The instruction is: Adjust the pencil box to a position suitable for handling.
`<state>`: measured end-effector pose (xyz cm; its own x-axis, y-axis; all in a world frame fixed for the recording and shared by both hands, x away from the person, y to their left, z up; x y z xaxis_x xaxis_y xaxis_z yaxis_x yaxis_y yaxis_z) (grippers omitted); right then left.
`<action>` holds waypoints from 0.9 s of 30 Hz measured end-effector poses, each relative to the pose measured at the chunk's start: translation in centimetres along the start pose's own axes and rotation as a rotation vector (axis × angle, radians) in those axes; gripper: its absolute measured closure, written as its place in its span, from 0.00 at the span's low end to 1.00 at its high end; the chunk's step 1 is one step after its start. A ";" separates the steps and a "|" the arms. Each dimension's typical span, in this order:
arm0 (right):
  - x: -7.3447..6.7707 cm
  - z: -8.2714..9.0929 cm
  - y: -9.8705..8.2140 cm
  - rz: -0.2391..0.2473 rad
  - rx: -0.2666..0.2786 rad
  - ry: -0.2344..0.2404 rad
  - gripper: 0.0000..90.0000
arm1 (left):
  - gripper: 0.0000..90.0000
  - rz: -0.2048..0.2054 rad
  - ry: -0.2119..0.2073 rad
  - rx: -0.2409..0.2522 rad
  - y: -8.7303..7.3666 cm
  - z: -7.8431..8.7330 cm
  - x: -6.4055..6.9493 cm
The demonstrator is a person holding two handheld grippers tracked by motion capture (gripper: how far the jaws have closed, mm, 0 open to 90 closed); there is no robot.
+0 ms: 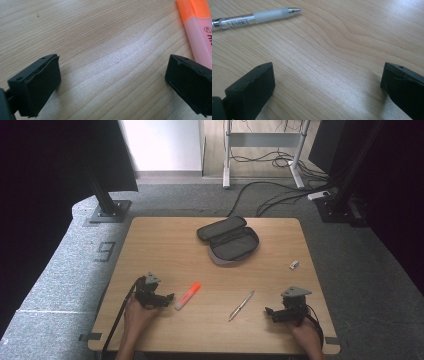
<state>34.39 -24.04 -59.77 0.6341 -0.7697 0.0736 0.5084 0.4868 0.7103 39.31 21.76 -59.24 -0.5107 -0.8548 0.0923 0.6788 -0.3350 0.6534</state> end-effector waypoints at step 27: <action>0.0 0.0 0.0 0.000 0.000 0.000 0.00 | 0.07 0.007 -0.030 0.022 0.8 0.4 0.3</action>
<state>34.39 -24.04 -59.77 0.6341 -0.7697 0.0738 0.5083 0.4869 0.7103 39.47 21.41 -58.40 -0.5217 -0.8449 0.1187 0.6710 -0.3203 0.6687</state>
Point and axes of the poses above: each handheld gripper's, and its own axes: z roughly backward along the jaws, y roughly out of its top, x roughly to its right, the point moved 6 cm from there along -z, roughly forward along the jaws, and after that the axes turned 7 degrees about z, right-handed, at the moved point
